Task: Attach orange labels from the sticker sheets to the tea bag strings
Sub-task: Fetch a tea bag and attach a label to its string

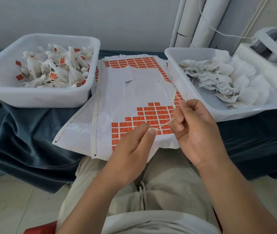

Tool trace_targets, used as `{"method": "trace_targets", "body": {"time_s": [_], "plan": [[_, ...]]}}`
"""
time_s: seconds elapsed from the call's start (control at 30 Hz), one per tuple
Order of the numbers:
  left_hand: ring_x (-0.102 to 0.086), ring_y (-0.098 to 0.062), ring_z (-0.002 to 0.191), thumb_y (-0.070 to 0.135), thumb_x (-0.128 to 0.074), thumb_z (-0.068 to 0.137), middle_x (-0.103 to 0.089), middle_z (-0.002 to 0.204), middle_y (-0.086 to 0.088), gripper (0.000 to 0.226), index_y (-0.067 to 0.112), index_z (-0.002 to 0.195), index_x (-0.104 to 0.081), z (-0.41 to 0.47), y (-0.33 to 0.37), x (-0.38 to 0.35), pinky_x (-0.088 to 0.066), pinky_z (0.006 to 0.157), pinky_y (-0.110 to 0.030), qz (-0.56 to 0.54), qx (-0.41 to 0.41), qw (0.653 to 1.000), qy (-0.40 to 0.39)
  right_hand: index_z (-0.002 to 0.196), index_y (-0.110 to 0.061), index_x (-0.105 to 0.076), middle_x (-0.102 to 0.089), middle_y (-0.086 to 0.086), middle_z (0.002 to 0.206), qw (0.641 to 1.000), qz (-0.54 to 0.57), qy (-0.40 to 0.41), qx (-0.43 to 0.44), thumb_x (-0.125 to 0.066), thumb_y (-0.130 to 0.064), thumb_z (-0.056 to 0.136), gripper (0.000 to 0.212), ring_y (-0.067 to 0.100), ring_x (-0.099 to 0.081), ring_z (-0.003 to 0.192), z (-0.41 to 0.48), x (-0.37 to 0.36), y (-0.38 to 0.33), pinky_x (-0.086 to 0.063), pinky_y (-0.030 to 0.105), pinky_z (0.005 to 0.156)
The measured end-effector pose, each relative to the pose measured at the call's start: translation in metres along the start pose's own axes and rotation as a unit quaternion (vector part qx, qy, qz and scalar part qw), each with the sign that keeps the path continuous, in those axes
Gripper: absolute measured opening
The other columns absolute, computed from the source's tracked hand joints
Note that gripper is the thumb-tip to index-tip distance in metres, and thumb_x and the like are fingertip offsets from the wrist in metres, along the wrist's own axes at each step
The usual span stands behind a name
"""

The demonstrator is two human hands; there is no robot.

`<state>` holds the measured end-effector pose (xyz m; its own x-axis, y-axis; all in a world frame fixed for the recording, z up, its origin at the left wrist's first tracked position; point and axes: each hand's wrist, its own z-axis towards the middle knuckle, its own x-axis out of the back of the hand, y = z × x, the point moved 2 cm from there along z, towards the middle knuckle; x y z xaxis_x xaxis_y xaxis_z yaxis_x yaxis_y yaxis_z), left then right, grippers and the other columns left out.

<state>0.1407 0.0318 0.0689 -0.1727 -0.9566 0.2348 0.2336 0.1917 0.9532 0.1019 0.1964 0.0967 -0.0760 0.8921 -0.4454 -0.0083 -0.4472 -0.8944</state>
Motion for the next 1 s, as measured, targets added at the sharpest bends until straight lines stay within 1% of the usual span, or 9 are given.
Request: {"method": "trace_targets", "body": {"time_s": [0.13, 0.27, 0.4, 0.5, 0.6, 0.67, 0.77, 0.9, 1.0], "plan": [[-0.05, -0.002, 0.069, 0.053, -0.041, 0.104, -0.053, 0.072, 0.021, 0.032, 0.04, 0.076, -0.048, -0.001, 0.002, 0.004, -0.041, 0.066, -0.011, 0.027, 0.004, 0.999, -0.02, 0.08, -0.027, -0.066, -0.055, 0.0, 0.07, 0.999, -0.008, -0.013, 0.03, -0.059, -0.02, 0.103, 0.025, 0.012, -0.046, 0.059, 0.0, 0.002, -0.007, -0.049, 0.021, 0.061], [-0.057, 0.004, 0.069, 0.047, -0.046, 0.11, -0.059, 0.075, 0.031, 0.024, 0.041, 0.103, -0.068, -0.001, 0.0, 0.019, -0.042, 0.065, -0.008, 0.142, -0.017, 0.986, -0.089, 0.088, -0.033, -0.064, -0.071, 0.006, 0.083, 0.987, -0.121, -0.044, 0.097, -0.062, -0.028, 0.104, 0.016, 0.018, -0.061, 0.066, -0.002, 0.01, -0.018, -0.056, 0.028, 0.07], [-0.06, -0.005, 0.072, 0.052, -0.052, 0.104, -0.064, 0.077, 0.026, 0.027, 0.044, 0.088, -0.072, -0.001, -0.007, 0.024, -0.043, 0.059, -0.018, 0.206, 0.005, 0.972, -0.114, 0.096, -0.034, -0.063, -0.079, 0.006, 0.099, 0.947, -0.268, -0.026, 0.176, -0.063, -0.036, 0.103, 0.008, 0.023, -0.075, 0.077, -0.003, 0.014, -0.022, -0.062, 0.033, 0.073], [-0.064, -0.009, 0.093, 0.054, -0.051, 0.103, -0.069, 0.096, 0.021, 0.025, 0.048, 0.097, -0.074, 0.001, -0.005, 0.022, -0.047, 0.075, -0.015, 0.136, -0.031, 0.986, -0.096, 0.092, -0.037, -0.07, -0.077, -0.003, 0.089, 0.926, -0.324, 0.037, 0.19, -0.072, -0.041, 0.097, 0.007, 0.014, -0.074, 0.077, -0.003, 0.021, -0.025, -0.062, 0.028, 0.07], [-0.057, -0.009, 0.13, 0.041, -0.056, 0.106, -0.066, 0.13, 0.016, 0.023, 0.04, 0.108, -0.078, 0.003, -0.004, 0.02, -0.045, 0.101, -0.015, 0.024, -0.044, 0.998, -0.042, 0.091, -0.03, -0.076, -0.078, 0.005, 0.088, 0.959, -0.26, 0.031, 0.108, -0.078, -0.041, 0.088, 0.012, 0.019, -0.076, 0.076, -0.002, 0.018, -0.018, -0.062, 0.027, 0.071], [-0.052, -0.012, 0.14, 0.031, -0.057, 0.107, -0.062, 0.14, 0.013, 0.024, 0.03, 0.113, -0.08, 0.004, -0.004, 0.019, -0.042, 0.111, -0.022, -0.036, -0.046, 0.998, -0.017, 0.089, -0.027, -0.077, -0.079, 0.011, 0.089, 0.981, -0.184, 0.006, 0.057, -0.081, -0.034, 0.084, 0.009, 0.025, -0.078, 0.079, -0.003, 0.012, -0.01, -0.063, 0.029, 0.072], [-0.047, -0.019, 0.146, 0.026, -0.055, 0.108, -0.06, 0.145, 0.008, 0.027, 0.018, 0.118, -0.08, 0.005, -0.005, 0.018, -0.041, 0.118, -0.041, -0.088, -0.054, 0.995, 0.002, 0.087, -0.026, -0.078, -0.08, 0.014, 0.092, 0.989, -0.144, -0.039, 0.013, -0.084, -0.028, 0.082, 0.008, 0.028, -0.08, 0.085, -0.008, -0.001, 0.002, -0.063, 0.029, 0.073], [-0.051, -0.015, 0.142, 0.036, -0.054, 0.106, -0.065, 0.141, 0.009, 0.031, 0.022, 0.116, -0.08, 0.004, -0.002, 0.02, -0.046, 0.111, -0.031, -0.139, -0.051, 0.989, 0.028, 0.09, -0.023, -0.081, -0.081, 0.01, 0.09, 0.984, -0.172, -0.054, 0.013, -0.087, -0.033, 0.083, 0.014, 0.025, -0.08, 0.082, -0.015, -0.015, 0.011, -0.062, 0.026, 0.07], [-0.065, -0.013, 0.126, 0.046, -0.057, 0.103, -0.073, 0.129, 0.009, 0.03, 0.03, 0.111, -0.081, 0.002, -0.002, 0.022, -0.052, 0.104, -0.041, -0.201, 0.001, 0.977, 0.067, 0.091, -0.019, -0.079, -0.081, 0.01, 0.091, 0.981, -0.183, -0.062, 0.001, -0.083, -0.024, 0.09, 0.007, 0.026, -0.08, 0.082, -0.018, -0.019, 0.018, -0.062, 0.025, 0.069]]}}
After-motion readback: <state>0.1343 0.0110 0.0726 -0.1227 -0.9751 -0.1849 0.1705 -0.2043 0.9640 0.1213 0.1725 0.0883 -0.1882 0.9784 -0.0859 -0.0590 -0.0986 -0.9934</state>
